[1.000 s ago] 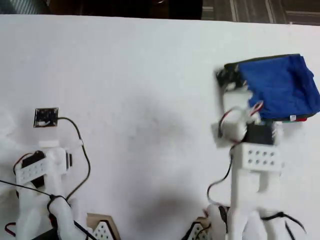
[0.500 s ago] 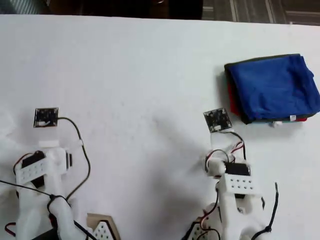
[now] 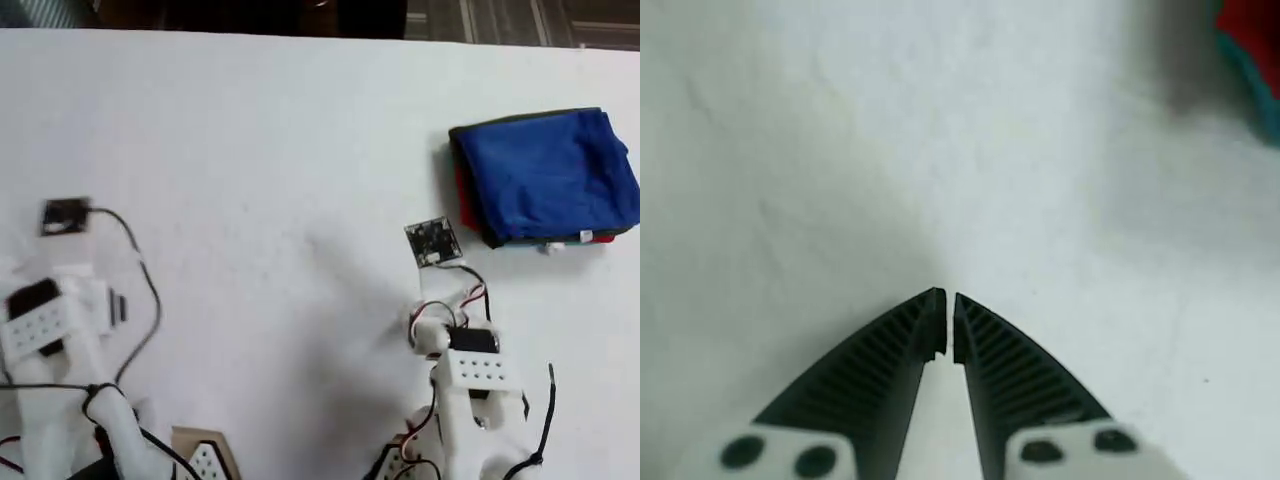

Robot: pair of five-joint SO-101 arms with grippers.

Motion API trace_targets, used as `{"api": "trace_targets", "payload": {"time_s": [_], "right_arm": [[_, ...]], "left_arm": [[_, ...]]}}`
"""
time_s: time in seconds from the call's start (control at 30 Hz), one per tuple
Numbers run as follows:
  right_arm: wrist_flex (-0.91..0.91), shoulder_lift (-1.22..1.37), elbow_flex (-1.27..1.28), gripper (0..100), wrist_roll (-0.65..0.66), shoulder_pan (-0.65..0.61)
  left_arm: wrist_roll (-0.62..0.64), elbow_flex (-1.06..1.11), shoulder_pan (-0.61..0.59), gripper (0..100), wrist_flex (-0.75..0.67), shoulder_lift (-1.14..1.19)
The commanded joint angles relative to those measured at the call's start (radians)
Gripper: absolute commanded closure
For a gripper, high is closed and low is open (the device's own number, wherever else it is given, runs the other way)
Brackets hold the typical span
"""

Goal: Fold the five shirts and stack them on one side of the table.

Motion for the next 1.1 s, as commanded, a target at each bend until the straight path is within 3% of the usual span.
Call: {"api": "trace_targets", "payload": {"time_s": [0.0,0.23,0.73,0.8,0.93,1.07], "right_arm": [[-0.012,-0.022,-0.005,97.8,-0.006,-0.004],[-0.012,-0.022,-0.005,97.8,-0.006,-0.004],[-0.008,-0.021,-0.005,97.8,-0.006,-0.004],[-0.008,-0.021,-0.005,97.8,-0.006,-0.004],[-0.008,-0.021,-0.005,97.8,-0.006,-0.004],[-0.008,-0.021,-0.005,97.8,-0.006,-0.004]], "left_arm": [[-0.084,-0.105,-0.095,76,-0.005,-0.018],[-0.233,-0.008,-0.209,73,-0.212,-0.017],[-0.279,0.263,-0.221,74,-0.531,-0.017],[-0.279,0.269,-0.224,79,-0.548,-0.017],[-0.272,0.259,-0.224,99,-0.551,-0.018],[-0.27,0.228,-0.221,98,-0.535,-0.021]]}}
